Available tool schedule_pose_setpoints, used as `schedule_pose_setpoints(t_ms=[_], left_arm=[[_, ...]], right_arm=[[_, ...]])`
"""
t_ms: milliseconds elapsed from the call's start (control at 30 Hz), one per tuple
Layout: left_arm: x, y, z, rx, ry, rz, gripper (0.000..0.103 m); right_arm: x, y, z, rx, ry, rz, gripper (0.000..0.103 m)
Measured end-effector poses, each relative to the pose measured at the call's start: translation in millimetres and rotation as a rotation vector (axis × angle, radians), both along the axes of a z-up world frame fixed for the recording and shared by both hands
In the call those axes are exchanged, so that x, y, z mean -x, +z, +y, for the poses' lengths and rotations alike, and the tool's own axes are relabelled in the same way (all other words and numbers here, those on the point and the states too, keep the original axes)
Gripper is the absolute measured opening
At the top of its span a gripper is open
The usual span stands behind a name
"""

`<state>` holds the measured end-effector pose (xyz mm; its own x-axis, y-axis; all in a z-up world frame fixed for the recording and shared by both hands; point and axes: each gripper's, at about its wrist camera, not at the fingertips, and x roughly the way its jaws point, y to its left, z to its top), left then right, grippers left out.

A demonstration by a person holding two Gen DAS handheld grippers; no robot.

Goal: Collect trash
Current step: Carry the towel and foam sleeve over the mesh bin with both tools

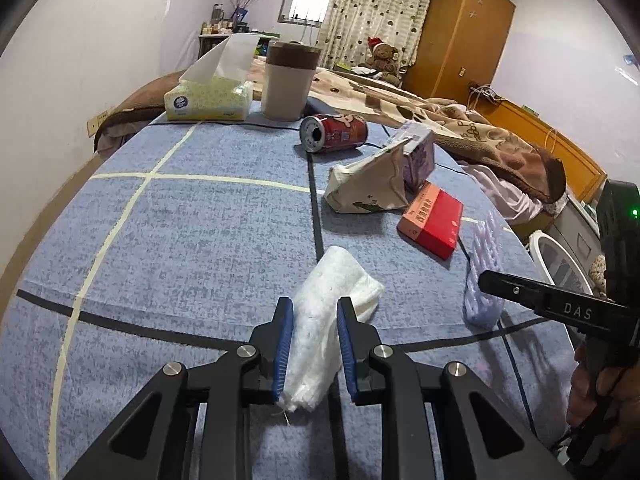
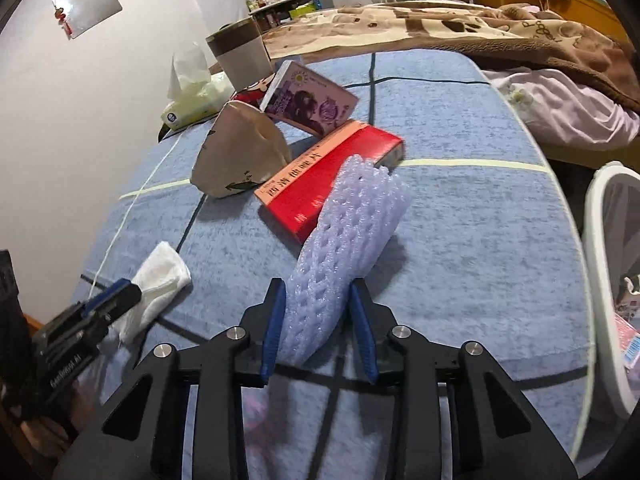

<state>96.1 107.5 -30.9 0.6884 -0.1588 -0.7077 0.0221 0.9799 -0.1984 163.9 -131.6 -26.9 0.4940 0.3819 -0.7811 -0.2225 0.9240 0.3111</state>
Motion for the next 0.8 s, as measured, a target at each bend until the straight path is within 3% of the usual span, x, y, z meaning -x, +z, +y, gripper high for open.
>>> schedule_pose_setpoints(t_ms=[267, 367, 433, 567, 800], left_arm=[[-10.9, -8.1, -2.6, -0.112, -0.016, 0.050, 0.049], [-12.3, -12.2, -3.1, -0.070, -0.028, 0.073, 0.049], [-7.8, -13.4, -12.9, -0.097, -0.044, 0.070, 0.048], [-1.2, -12.2, -24.8, -0.110, -0.034, 0.068, 0.029], [10.6, 8.0, -45.7, -0.072, -0.034, 0.012, 0.027]], right_arm=[[13.5, 11.6, -22.0, -0.023, 0.007, -0.042, 0.028], [16.3, 14.5, -28.2, -0.032, 0.004, -0.053, 0.027], [17.5, 16.7, -32.9, -0.037, 0.000, -0.063, 0.027], [21.4, 22.2, -41.6, -0.049, -0.004, -0.084, 0.027], [32.1, 32.0, -54.7, -0.058, -0.009, -0.126, 0.026]])
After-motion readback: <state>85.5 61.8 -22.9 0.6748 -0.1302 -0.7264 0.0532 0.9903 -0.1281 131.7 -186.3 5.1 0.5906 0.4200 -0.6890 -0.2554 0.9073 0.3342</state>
